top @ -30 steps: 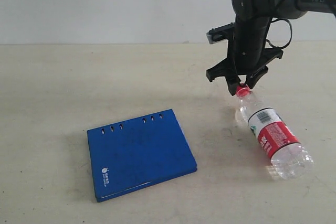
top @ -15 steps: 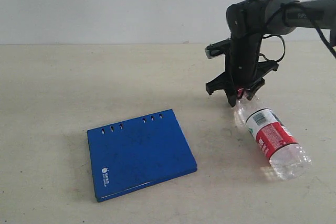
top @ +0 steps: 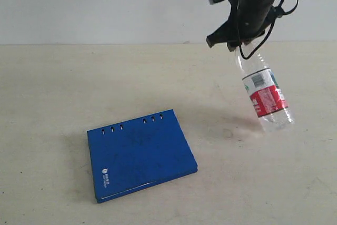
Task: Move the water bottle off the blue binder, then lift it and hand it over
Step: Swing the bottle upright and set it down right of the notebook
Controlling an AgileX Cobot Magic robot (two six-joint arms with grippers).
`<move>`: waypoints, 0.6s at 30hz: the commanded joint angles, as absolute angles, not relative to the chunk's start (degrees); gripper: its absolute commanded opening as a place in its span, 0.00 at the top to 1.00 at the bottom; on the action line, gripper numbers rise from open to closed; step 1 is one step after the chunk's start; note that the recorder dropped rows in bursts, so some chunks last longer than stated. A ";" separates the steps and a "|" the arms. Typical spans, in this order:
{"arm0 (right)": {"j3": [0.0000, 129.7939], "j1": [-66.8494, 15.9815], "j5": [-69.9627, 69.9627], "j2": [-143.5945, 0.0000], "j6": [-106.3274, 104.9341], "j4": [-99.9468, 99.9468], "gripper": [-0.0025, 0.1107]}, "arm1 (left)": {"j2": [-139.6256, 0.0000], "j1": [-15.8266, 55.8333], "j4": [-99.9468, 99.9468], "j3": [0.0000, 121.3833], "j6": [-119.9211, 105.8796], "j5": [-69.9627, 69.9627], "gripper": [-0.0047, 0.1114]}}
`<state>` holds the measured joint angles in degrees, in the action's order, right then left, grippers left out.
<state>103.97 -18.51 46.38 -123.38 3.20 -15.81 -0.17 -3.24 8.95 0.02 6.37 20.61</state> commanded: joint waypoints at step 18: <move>103.98 -18.22 29.09 -119.15 6.07 -15.96 0.98 | 0.00 -2.75 8.73 0.00 6.31 20.53 0.92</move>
<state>103.89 -18.51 31.43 -119.97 6.11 -15.78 -0.17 -3.24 8.95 0.02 6.37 20.61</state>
